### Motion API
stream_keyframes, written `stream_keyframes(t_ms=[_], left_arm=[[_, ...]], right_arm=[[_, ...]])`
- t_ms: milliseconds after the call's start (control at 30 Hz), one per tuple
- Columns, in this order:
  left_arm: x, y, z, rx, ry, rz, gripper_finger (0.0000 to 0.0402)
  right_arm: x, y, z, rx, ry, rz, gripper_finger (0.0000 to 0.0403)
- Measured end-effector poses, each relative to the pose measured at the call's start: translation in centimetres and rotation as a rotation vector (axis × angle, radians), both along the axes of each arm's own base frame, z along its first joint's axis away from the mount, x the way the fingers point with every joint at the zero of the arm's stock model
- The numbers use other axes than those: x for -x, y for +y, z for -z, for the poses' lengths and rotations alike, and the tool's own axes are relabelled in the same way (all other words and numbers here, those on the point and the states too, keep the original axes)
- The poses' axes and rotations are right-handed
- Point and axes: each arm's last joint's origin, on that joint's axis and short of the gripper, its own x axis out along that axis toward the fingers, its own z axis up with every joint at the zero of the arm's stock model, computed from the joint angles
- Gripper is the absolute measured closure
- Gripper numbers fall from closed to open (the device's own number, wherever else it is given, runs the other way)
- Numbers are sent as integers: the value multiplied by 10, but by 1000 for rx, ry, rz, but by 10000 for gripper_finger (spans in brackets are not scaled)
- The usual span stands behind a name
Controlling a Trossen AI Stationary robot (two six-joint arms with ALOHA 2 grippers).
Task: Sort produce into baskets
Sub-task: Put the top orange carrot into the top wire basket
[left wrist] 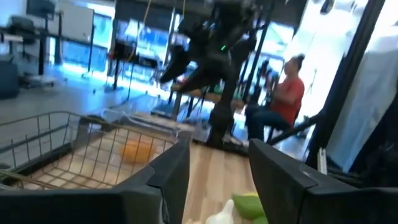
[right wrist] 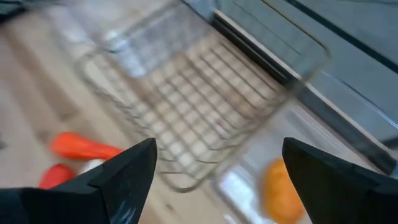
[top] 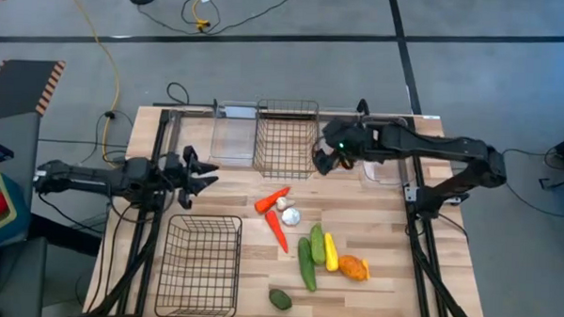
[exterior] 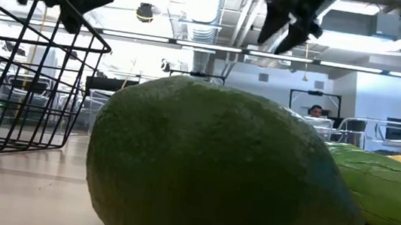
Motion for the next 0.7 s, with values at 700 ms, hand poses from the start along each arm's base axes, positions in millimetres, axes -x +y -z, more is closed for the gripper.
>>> stream_keyframes(t_ms=[700], left_arm=[[-171,-4,-15,-146,1031,62,243]], right_arm=[[5,92,-11,-28,-82,-311,29]])
